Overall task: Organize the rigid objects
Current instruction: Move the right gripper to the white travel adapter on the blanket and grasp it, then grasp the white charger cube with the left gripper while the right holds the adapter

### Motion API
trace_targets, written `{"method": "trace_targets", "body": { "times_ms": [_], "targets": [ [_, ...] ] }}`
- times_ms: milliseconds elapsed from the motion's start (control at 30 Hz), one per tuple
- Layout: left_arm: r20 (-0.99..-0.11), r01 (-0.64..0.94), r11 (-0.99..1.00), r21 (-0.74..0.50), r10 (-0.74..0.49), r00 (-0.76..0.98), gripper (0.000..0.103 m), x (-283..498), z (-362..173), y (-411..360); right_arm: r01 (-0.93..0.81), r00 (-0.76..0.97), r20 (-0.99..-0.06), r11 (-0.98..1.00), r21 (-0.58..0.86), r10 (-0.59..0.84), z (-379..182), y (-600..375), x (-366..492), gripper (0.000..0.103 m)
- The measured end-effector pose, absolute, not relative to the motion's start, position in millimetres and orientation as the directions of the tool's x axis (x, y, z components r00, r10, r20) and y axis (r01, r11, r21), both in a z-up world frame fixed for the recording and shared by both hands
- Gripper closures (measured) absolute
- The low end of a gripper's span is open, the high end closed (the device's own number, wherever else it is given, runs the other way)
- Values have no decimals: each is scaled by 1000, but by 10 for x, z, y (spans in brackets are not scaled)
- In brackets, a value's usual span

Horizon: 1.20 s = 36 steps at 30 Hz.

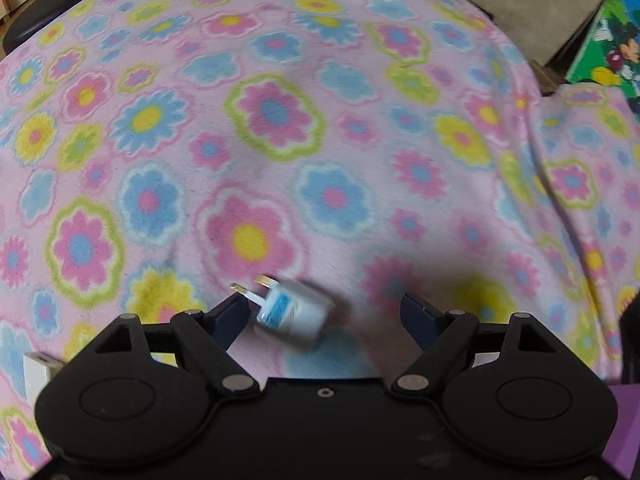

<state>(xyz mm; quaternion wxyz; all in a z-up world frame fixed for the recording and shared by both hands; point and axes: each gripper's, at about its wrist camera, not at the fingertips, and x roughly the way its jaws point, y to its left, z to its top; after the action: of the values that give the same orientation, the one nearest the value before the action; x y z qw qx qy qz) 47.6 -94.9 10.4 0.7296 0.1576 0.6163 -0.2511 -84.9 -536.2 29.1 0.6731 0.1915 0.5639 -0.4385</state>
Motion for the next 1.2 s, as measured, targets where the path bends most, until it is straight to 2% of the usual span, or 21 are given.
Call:
{"method": "trace_targets", "body": {
  "times_ms": [133,167,200,467,767,833,933,1033,1167,1200],
  "targets": [
    [-979,582,809,-76,-171,110,18,450,146,-1246,819,5,-949,546,-177,-315,254,-5365,-915,39],
    [-979,595,800,-76,-174,109,18,440,169,-1346,819,8,-950,547,-172,-311,271,-5350,-934,54],
    [-978,609,789,-78,-179,107,18,431,199,-1463,818,4,-950,547,-176,-313,298,-5330,-947,62],
    [-965,708,697,-114,-247,88,18,378,453,-2570,791,31,-953,591,-162,-302,379,-5141,-1171,62],
    [-967,699,696,-164,-253,24,18,366,274,-3406,777,87,-957,620,-109,-276,391,-5014,-1460,62],
    [-971,705,690,-167,-238,3,10,358,190,-3472,777,95,-957,621,-100,-274,393,-5011,-1488,62],
    [-972,702,692,-168,-234,-3,7,403,162,-3416,776,104,-956,624,-94,-274,398,-5013,-1509,62],
    [-976,685,721,-108,-208,65,9,545,241,-3261,769,109,-954,632,-98,-280,402,-5001,-1510,61],
    [-981,644,764,27,-103,164,10,799,253,-3087,762,117,-952,640,-96,-282,406,-4964,-1508,61],
    [-980,625,778,68,-65,187,14,857,245,-3050,762,120,-953,642,-92,-280,408,-4960,-1508,61]
  ]
}}
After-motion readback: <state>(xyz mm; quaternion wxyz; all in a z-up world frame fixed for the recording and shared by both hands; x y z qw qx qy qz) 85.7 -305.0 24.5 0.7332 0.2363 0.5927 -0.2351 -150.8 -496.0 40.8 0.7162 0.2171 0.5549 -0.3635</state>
